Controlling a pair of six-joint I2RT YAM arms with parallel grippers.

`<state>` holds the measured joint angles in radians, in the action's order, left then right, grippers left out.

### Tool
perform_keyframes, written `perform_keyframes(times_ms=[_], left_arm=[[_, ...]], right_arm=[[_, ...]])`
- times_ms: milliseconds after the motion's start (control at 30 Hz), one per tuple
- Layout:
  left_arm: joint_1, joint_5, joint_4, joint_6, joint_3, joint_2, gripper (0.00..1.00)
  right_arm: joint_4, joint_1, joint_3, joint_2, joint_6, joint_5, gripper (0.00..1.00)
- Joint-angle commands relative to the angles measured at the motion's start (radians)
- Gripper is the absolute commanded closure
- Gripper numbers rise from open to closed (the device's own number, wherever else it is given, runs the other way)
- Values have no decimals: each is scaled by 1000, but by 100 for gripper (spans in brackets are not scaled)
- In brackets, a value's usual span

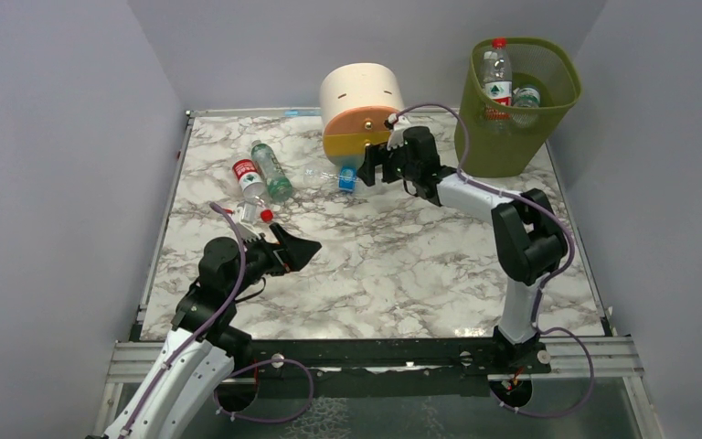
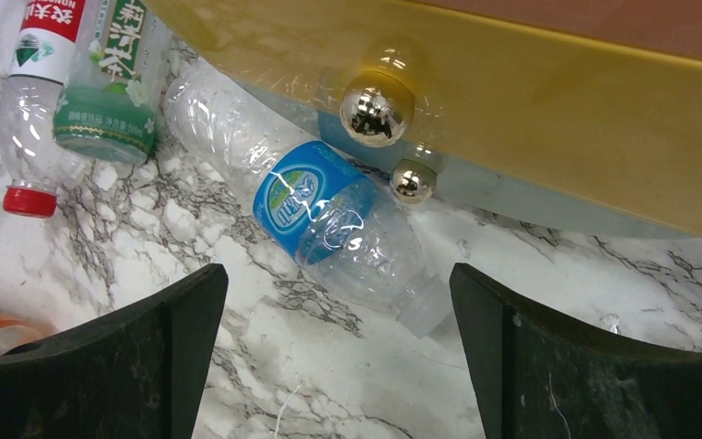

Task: Put the plastic bottles in the bin
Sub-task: Adjust the plastic bottle at the center of the board.

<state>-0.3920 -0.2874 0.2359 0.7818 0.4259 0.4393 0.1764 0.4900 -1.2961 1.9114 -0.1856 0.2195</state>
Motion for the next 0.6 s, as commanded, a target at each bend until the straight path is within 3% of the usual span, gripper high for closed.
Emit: perform_keyframes(times_ms=[0, 567], left_arm=[[5, -1, 9, -2, 2, -4, 1], [6, 7, 16, -6, 3, 3, 1]], right_arm=[[105, 5, 20, 39, 9, 32, 6], [146, 5, -41, 143, 18, 142, 6]])
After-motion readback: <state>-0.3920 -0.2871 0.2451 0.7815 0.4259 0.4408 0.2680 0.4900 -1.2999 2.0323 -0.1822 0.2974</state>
